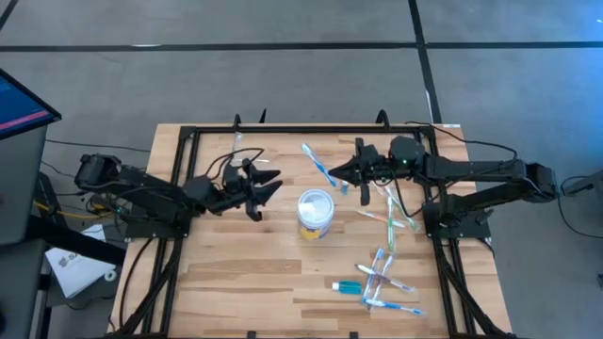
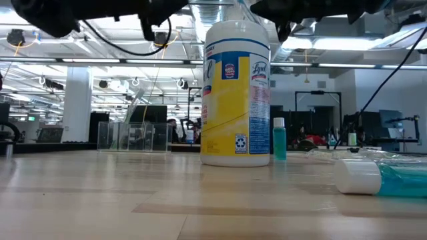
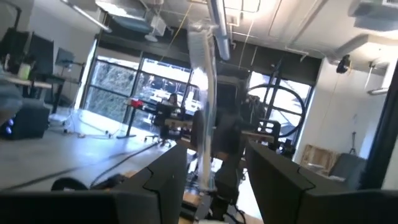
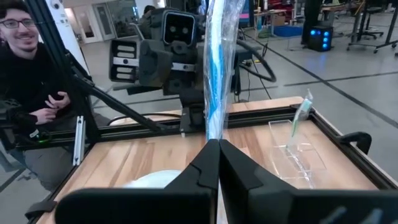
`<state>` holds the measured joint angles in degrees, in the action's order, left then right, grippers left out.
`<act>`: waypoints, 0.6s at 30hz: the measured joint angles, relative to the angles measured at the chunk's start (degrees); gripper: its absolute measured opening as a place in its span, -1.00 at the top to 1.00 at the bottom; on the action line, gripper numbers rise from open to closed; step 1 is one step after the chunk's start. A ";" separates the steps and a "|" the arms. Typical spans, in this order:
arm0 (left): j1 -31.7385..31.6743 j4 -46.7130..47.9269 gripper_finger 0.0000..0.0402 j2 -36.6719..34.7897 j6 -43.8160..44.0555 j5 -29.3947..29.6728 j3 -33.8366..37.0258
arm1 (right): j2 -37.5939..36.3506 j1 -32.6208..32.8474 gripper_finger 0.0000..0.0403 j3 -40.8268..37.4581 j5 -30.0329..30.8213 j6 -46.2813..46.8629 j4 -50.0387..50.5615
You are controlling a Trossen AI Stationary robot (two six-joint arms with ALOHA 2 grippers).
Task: Pick & Place toothbrushing station
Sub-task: Put the top blue toothbrush into the transparent organizer
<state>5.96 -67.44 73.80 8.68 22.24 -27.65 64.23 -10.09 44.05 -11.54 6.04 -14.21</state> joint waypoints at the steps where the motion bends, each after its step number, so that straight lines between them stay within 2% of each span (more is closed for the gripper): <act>1: 0.00 -0.01 0.21 0.71 -0.80 0.00 -0.96 | 0.00 0.29 1.00 0.00 0.36 -0.02 -0.01; 8: -0.28 0.05 0.21 5.36 -2.77 0.00 -6.40 | 0.00 2.20 1.00 0.00 1.13 -0.22 -0.03; 18: -2.76 0.13 0.21 10.93 -2.50 -4.78 -13.32 | -0.02 2.98 1.00 0.00 1.15 -0.48 -1.02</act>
<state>3.20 -67.31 84.73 6.17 17.46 -40.96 64.20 -7.11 44.05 -10.39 5.56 -15.22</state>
